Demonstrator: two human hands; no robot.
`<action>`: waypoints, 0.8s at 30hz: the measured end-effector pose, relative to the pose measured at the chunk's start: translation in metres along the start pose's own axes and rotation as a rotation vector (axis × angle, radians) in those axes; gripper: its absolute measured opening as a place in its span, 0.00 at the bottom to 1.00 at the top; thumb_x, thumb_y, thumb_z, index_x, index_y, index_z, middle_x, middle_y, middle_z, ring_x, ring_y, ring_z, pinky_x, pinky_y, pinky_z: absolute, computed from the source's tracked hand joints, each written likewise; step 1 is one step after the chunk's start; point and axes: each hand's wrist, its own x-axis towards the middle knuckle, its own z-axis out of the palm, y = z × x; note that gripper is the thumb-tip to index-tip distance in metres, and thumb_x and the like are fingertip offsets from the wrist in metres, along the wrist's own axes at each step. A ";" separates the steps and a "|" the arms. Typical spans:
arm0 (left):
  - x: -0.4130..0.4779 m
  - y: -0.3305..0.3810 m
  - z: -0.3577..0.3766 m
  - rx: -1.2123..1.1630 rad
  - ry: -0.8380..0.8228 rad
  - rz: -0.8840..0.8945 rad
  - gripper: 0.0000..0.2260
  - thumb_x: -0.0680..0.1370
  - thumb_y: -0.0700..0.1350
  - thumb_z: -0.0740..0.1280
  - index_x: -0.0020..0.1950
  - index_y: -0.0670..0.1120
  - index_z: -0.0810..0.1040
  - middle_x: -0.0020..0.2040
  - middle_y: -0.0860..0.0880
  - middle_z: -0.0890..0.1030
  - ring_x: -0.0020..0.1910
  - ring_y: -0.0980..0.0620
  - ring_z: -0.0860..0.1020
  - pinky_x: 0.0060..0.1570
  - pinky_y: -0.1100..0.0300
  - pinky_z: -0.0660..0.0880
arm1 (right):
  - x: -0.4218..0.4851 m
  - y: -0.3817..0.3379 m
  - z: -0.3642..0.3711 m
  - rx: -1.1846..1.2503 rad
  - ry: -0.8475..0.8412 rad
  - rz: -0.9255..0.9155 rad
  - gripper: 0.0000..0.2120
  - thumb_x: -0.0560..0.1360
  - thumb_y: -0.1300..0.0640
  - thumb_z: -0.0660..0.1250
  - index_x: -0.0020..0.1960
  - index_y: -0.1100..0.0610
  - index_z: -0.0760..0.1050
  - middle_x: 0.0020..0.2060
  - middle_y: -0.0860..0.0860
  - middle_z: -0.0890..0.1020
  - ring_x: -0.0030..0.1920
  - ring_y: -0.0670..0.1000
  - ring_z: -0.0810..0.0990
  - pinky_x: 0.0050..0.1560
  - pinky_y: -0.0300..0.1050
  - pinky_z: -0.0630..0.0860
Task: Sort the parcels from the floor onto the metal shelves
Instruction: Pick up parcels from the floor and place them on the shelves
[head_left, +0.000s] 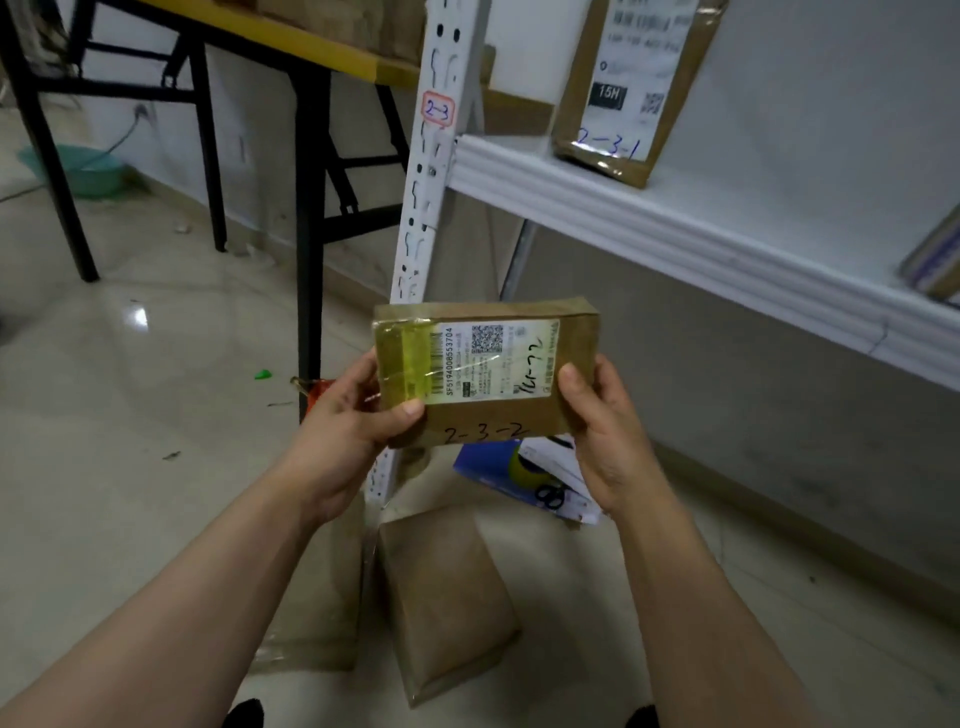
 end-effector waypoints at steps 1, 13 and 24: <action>0.004 0.010 0.007 0.016 0.006 0.050 0.24 0.73 0.38 0.71 0.68 0.53 0.75 0.64 0.45 0.80 0.63 0.44 0.78 0.59 0.45 0.76 | 0.001 -0.014 -0.002 -0.047 0.014 -0.061 0.25 0.75 0.47 0.72 0.69 0.54 0.73 0.58 0.53 0.85 0.58 0.53 0.84 0.52 0.42 0.81; 0.046 0.062 0.140 0.093 0.098 0.414 0.18 0.73 0.47 0.71 0.60 0.54 0.72 0.58 0.54 0.82 0.58 0.56 0.81 0.56 0.55 0.80 | -0.027 -0.114 -0.042 -0.234 0.448 -0.584 0.15 0.78 0.51 0.67 0.59 0.34 0.71 0.60 0.43 0.81 0.61 0.42 0.80 0.61 0.46 0.79; 0.141 0.126 0.248 0.831 -0.044 0.458 0.32 0.80 0.42 0.65 0.79 0.55 0.53 0.74 0.51 0.67 0.70 0.51 0.69 0.71 0.50 0.67 | 0.031 -0.182 -0.111 -0.565 0.815 -0.526 0.23 0.79 0.57 0.68 0.71 0.45 0.67 0.67 0.46 0.74 0.63 0.40 0.74 0.61 0.36 0.72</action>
